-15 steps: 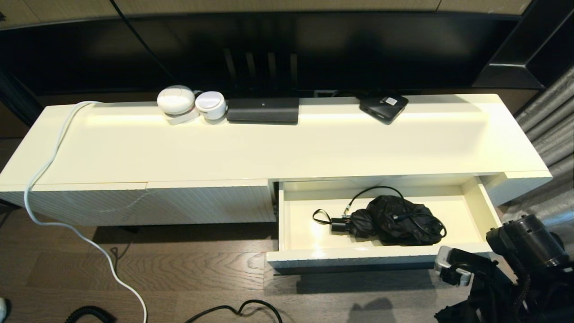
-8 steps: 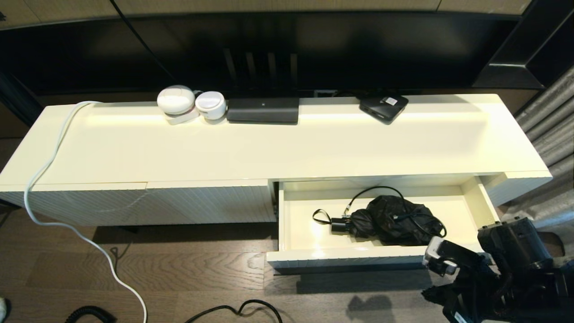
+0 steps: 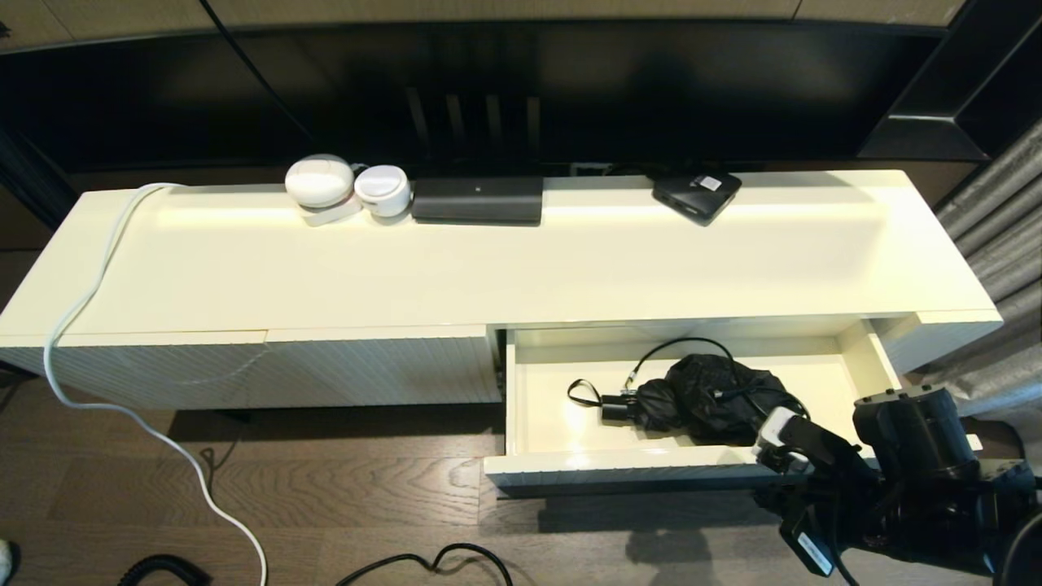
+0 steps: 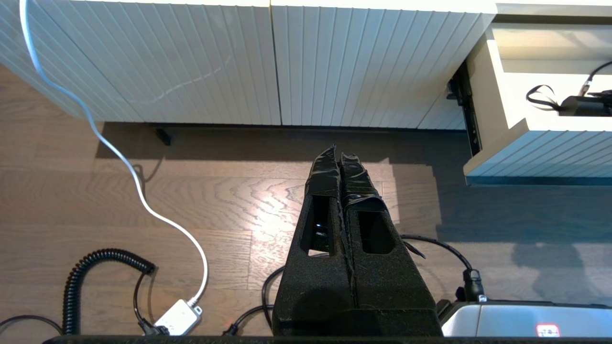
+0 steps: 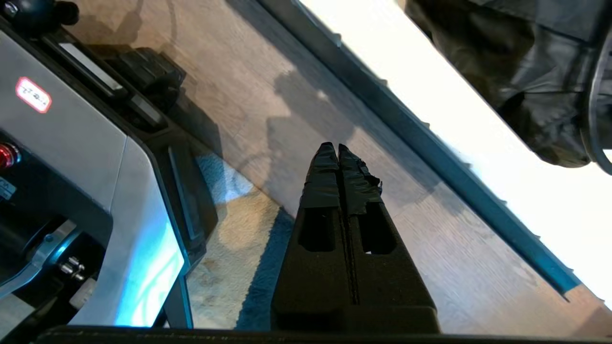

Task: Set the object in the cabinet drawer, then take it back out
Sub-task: Close the drawer

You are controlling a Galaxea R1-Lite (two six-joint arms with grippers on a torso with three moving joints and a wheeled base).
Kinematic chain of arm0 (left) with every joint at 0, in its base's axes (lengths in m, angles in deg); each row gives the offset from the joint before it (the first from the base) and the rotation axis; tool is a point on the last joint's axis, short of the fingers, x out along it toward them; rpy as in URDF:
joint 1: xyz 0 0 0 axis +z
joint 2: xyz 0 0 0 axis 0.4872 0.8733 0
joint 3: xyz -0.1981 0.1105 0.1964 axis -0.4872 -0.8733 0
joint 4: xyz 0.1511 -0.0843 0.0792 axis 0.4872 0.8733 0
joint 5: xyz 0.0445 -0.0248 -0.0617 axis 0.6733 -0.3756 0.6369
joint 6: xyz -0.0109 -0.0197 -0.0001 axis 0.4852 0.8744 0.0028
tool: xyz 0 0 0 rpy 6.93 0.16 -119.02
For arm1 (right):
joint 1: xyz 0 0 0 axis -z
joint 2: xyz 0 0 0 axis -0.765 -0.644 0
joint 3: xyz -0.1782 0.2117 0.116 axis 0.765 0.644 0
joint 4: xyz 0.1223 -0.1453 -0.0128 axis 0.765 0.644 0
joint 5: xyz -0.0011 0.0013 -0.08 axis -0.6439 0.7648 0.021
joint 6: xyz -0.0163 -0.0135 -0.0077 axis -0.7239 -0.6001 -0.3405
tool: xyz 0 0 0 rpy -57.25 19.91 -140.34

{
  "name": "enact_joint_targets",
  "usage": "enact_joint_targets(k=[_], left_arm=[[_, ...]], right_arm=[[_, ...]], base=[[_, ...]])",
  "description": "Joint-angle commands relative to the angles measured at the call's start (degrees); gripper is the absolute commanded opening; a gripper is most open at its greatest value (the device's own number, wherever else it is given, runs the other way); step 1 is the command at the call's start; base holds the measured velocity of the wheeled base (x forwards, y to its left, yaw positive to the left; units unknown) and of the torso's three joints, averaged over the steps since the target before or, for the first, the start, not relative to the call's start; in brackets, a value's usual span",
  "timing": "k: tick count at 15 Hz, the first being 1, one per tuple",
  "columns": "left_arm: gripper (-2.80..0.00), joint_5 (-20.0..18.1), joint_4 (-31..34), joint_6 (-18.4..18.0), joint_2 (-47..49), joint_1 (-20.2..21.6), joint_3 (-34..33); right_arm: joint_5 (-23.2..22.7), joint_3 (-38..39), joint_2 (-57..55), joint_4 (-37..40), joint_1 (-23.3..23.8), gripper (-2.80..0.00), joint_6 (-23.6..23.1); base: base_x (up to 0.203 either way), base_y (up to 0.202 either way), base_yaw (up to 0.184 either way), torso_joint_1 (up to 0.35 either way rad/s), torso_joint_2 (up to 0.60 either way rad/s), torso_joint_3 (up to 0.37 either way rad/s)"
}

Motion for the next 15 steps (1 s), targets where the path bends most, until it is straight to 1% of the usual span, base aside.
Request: enact_joint_targets(k=[1,5,14,15], left_arm=[[-2.8,0.05,-0.02,0.05,0.06,0.01,0.0],[-2.8,0.07,-0.02,0.05,0.06,0.05,0.0],[-2.8,0.06,-0.02,0.05,0.06,0.05,0.0],[-2.8,0.07,-0.02,0.05,0.06,-0.01,0.0]], right_arm=[[0.11,-0.15,-2.83,-1.47,-0.03,-2.8,-0.12],[1.19,-0.3,-5.73,-7.17,-0.03,-2.8,-0.11],[2.7,-1.47,-6.11,-12.21,-0.03,-2.8,-0.37],[4.18,-2.26,-6.39,-12.77,-0.03,-2.8,-0.31]], base=[[0.0,0.0,0.0,0.0,0.0,0.0],[0.0,0.0,0.0,0.0,0.0,0.0],[0.0,0.0,0.0,0.0,0.0,0.0],[0.0,0.0,0.0,0.0,0.0,0.0]])
